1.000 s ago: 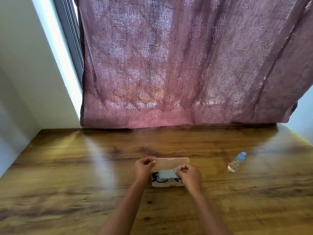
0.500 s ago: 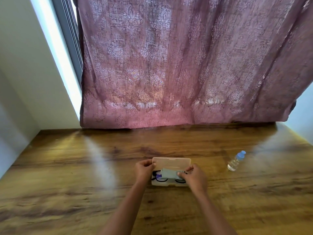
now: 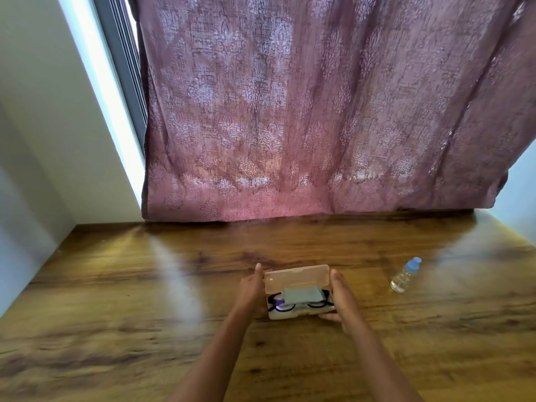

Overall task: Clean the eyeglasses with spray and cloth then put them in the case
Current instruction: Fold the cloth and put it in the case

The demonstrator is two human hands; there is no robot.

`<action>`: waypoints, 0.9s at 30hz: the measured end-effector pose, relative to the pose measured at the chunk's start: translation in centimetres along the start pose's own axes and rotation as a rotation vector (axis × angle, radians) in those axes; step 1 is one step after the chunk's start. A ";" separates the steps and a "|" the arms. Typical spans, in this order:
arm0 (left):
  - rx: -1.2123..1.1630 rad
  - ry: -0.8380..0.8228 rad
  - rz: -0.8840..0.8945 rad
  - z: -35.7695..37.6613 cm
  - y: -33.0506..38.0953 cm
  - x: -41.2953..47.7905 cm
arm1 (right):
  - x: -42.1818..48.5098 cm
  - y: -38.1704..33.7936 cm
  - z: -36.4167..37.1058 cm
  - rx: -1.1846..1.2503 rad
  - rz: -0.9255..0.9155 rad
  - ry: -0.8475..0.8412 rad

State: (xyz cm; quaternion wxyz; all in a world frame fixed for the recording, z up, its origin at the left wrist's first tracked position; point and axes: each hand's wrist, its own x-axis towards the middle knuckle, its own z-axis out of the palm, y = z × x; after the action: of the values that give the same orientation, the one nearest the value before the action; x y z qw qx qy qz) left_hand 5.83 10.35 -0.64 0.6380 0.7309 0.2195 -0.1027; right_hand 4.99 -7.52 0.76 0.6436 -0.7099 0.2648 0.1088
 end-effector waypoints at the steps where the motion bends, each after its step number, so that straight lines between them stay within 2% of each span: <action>1: -0.052 -0.031 -0.045 -0.1 0.1 -0.1 | 0.1 -0.1 -0.2 0.027 0.004 0.001; 4: -0.156 -0.071 -0.111 -0.2 0.2 -0.2 | 0.5 -0.4 -0.6 0.105 0.035 -0.032; 8: -0.216 -0.058 -0.101 -0.3 0.3 -0.2 | 1.0 -0.7 -0.8 0.117 0.063 -0.042; 14: -0.347 -0.084 -0.088 -0.4 0.5 -0.2 | 1.2 0.1 -1.2 0.138 -0.060 0.084; 18: -0.323 -0.093 -0.148 -0.1 0.8 -0.4 | 1.5 -0.5 -1.6 0.206 -0.050 0.057; 27: -0.354 -0.024 -0.118 0.1 1.3 -0.6 | 2.5 -0.4 -2.3 0.284 0.004 0.013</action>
State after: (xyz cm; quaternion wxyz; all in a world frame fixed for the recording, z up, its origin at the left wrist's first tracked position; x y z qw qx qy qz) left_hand 5.91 10.06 0.77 0.7521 0.5920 0.2688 -0.1085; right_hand 6.88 -10.36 0.22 0.7357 -0.6116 0.2831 0.0670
